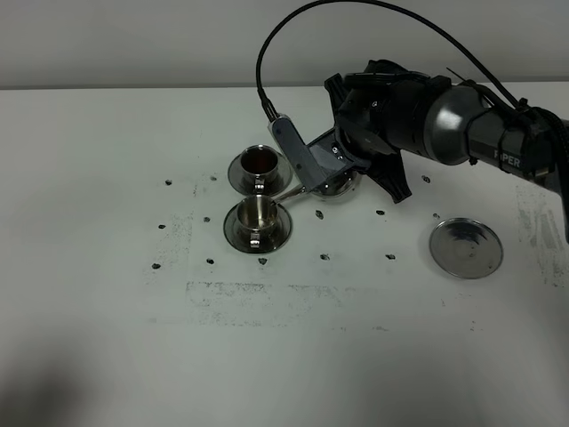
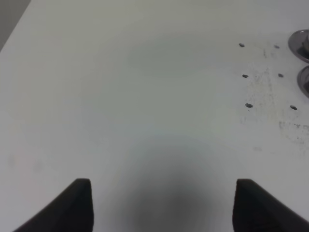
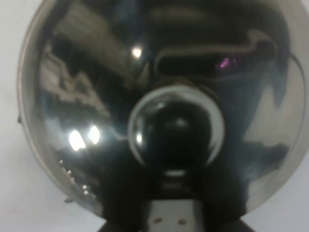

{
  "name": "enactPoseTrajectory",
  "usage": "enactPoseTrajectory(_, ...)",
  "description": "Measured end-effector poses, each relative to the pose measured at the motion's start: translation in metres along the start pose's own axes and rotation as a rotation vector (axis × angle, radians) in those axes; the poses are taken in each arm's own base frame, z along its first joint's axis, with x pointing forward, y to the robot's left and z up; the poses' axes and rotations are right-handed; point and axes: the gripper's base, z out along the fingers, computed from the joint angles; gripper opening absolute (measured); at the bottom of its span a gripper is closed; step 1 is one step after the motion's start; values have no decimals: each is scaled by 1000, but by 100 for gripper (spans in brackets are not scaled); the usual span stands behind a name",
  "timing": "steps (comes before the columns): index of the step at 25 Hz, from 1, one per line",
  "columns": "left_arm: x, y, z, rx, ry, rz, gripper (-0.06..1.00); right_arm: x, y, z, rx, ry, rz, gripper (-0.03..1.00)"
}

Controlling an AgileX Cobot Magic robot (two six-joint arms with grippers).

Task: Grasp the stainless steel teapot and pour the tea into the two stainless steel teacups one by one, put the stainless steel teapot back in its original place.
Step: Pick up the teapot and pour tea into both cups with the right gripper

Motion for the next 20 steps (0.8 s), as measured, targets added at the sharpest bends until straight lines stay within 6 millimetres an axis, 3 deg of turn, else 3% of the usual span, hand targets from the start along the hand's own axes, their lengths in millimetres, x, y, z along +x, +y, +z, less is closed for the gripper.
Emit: enactPoseTrajectory(20,0,0,0,0,0,0,59,-8,-5,-5,49,51,-63,20)
